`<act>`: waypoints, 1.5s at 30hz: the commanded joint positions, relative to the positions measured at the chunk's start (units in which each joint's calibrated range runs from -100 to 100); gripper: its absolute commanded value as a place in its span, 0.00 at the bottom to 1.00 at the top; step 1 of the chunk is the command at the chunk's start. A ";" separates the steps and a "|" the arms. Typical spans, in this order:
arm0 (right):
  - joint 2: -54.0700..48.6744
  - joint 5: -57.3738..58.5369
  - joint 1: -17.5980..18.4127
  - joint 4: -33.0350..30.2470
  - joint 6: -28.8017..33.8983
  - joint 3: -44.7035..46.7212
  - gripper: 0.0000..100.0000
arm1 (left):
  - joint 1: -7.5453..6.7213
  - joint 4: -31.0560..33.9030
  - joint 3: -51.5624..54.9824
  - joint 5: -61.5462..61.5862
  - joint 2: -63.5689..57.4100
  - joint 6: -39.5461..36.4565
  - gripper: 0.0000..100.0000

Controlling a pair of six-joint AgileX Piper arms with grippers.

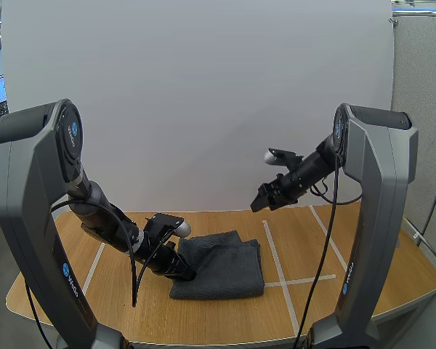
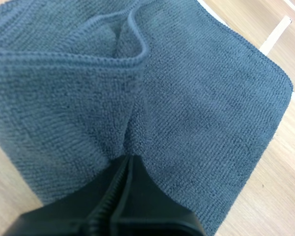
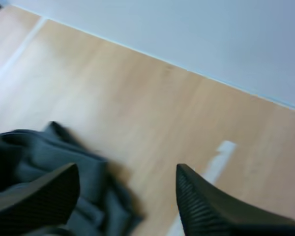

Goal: Fold the towel

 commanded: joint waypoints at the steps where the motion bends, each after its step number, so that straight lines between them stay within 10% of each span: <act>1: -2.05 6.44 -0.01 1.40 0.60 2.94 0.66 | -0.05 4.14 0.66 -5.60 1.03 -0.54 0.00; 6: -2.21 6.44 -0.01 2.92 -0.33 10.17 0.00 | -0.05 4.03 0.66 -5.61 1.03 -0.54 0.00; 22: -0.06 6.44 5.00 2.39 -4.22 19.56 0.00 | -0.05 2.55 -0.18 -6.81 1.03 -0.54 0.00; 31: 1.53 -14.49 4.89 -4.01 -3.49 19.56 0.00 | -0.05 2.33 -0.18 -9.77 1.03 -1.12 0.00; 45: -10.27 6.44 4.89 -0.35 -3.67 18.94 0.00 | -0.05 3.61 -2.87 1.64 -13.66 -2.76 0.00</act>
